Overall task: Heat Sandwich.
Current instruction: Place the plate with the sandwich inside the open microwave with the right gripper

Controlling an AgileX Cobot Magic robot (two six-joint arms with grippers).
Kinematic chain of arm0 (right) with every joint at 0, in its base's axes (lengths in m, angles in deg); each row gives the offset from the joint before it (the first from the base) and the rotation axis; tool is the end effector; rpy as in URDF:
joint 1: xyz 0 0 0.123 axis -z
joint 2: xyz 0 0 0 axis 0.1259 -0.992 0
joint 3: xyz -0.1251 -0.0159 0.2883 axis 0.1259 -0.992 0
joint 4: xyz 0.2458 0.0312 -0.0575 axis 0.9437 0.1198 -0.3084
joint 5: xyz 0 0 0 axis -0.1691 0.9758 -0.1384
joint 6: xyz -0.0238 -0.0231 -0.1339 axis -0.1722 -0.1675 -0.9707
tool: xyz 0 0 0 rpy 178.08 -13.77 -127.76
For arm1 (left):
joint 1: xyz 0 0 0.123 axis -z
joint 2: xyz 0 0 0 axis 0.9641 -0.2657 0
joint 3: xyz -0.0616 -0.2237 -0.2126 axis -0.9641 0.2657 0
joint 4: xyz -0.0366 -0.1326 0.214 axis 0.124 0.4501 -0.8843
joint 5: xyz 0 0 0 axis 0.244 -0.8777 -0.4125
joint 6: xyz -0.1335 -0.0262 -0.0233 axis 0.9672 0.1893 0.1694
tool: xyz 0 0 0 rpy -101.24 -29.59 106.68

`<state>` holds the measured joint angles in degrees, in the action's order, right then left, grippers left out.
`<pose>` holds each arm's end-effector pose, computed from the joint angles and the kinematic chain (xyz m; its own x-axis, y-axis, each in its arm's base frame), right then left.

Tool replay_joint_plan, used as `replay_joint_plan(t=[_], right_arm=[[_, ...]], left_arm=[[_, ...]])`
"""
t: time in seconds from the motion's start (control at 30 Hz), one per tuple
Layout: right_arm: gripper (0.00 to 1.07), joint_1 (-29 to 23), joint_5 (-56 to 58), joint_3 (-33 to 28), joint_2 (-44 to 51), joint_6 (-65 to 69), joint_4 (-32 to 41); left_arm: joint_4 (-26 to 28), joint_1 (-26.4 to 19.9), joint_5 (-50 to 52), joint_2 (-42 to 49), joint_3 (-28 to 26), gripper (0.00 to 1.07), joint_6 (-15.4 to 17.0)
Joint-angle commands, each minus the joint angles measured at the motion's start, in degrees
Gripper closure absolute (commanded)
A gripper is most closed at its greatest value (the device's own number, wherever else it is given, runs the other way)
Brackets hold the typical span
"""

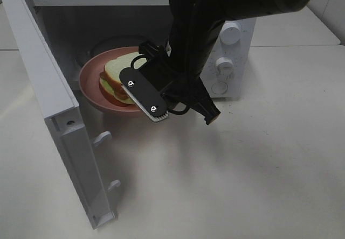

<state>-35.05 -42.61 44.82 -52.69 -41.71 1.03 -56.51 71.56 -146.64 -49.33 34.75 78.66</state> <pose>0.3375 0.2914 0.1813 0.6488 -0.7570 0.0780 -0.6744 -0.6194 -0.4019 0.0104 -0.0111 0.2591 -0.4348 0.0329 -0.8999 0.0469 0.9988 0.0138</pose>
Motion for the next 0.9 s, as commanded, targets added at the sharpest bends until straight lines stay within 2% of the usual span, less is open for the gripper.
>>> replay_joint_plan(t=[0.03,0.67,0.9], right_arm=[[1.07,0.17,0.74,3.38,-1.55,0.92,0.06],[1.07,0.17,4.81,17.42,-10.54,5.84,-0.17],[1.07,0.17,7.56,24.69,-14.32,10.26,-2.06]], left_arm=[[0.0,0.06,0.86,1.55,0.11,0.05,0.17],[0.0,0.06,0.86,1.55,0.11,0.05,0.17],[0.0,0.06,0.86,1.55,0.11,0.05,0.17]])
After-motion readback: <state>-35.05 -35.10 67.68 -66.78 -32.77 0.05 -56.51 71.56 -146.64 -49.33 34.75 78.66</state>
